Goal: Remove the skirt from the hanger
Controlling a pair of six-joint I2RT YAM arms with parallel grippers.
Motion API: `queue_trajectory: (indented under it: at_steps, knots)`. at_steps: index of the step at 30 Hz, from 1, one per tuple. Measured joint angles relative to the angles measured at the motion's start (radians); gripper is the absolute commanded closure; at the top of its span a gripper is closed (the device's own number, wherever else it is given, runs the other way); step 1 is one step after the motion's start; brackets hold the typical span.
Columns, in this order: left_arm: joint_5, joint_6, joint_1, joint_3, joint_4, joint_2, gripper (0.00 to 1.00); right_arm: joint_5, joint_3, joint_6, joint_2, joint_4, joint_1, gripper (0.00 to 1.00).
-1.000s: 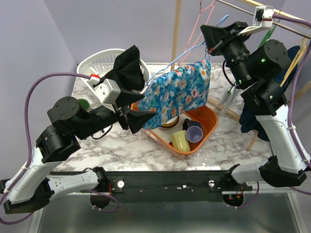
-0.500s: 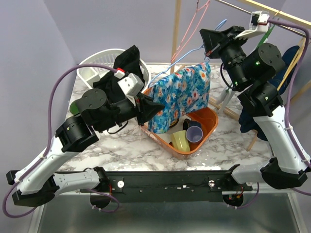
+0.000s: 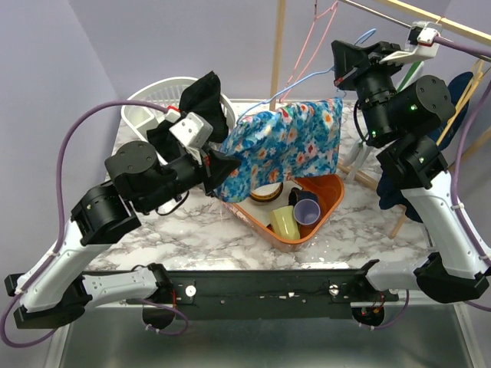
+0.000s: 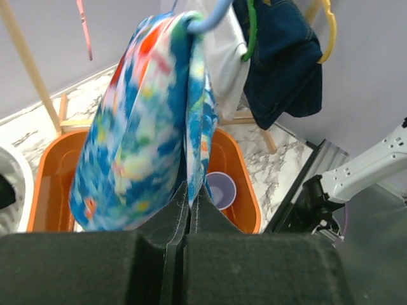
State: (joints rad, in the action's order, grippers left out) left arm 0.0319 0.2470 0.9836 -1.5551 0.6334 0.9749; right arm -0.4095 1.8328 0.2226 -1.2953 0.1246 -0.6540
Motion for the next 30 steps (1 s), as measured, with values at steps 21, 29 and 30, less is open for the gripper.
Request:
queue_trajectory:
  at_steps: [21, 29, 30]
  knots:
    - [0.294, -0.073, 0.000, -0.198, 0.251, -0.108, 1.00, -0.101, 0.001, -0.075, -0.061, -0.109, -0.006, 0.99]
    - [0.467, -0.105, 0.002, -0.205, 0.277, -0.125, 1.00, -0.119, 0.001, -0.085, -0.064, -0.119, -0.005, 0.99]
    - [0.502, -0.110, 0.002, -0.205, 0.278, -0.125, 1.00, -0.124, 0.001, -0.090, -0.064, -0.122, -0.005, 0.99]
